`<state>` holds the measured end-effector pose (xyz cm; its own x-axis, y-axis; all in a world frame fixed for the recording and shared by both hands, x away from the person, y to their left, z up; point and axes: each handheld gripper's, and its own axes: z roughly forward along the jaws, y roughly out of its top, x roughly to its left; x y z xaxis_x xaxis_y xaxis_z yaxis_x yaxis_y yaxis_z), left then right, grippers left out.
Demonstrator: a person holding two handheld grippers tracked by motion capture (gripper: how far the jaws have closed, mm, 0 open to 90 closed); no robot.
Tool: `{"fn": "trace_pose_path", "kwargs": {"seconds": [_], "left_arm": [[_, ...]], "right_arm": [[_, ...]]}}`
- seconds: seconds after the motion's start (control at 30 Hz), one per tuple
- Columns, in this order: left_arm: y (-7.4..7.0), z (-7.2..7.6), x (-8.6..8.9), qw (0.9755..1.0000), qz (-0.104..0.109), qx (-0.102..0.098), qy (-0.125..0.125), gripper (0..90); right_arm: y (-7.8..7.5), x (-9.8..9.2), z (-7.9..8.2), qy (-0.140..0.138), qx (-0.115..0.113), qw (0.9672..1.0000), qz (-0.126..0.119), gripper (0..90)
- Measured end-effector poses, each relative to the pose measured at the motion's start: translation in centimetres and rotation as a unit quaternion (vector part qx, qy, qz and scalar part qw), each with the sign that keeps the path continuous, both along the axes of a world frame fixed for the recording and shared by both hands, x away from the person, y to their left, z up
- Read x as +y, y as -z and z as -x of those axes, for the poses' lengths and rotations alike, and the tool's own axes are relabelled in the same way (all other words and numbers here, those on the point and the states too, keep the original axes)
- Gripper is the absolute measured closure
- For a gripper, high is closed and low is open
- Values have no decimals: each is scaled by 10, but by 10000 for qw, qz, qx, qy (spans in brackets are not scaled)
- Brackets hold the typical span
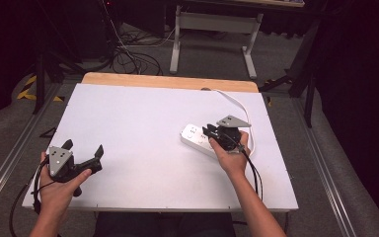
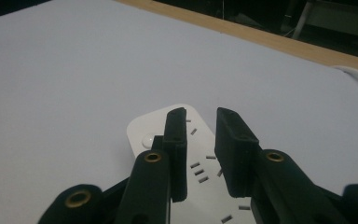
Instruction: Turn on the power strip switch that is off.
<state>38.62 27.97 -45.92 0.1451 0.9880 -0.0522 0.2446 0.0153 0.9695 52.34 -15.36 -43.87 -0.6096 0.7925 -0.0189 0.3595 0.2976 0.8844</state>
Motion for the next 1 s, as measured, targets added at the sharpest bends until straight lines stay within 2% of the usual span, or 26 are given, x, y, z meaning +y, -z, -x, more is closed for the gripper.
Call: {"fn": "trace_pose_path", "kwargs": {"seconds": [0.33,0.5,0.63,0.73,0.87,1.0], "left_arm": [[0,0,1,10000,12,1,-3,34],[0,0,1,10000,18,17,-20,34],[0,0,1,10000,22,9,-17,34],[0,0,1,10000,17,18,-27,34],[0,0,2,10000,45,23,-44,34],[0,0,2,10000,36,29,-35,34]], "right_arm": [[-16,-16,12,13,-250,9990,-372,691],[-26,-28,20,43,-569,9966,-586,681],[-31,-37,22,282,-766,9936,-786,605],[-34,-44,23,462,-896,9910,-882,500],[-38,-51,27,511,-943,9890,-1014,491],[-41,-58,33,552,-1048,9877,-1016,430]]}}
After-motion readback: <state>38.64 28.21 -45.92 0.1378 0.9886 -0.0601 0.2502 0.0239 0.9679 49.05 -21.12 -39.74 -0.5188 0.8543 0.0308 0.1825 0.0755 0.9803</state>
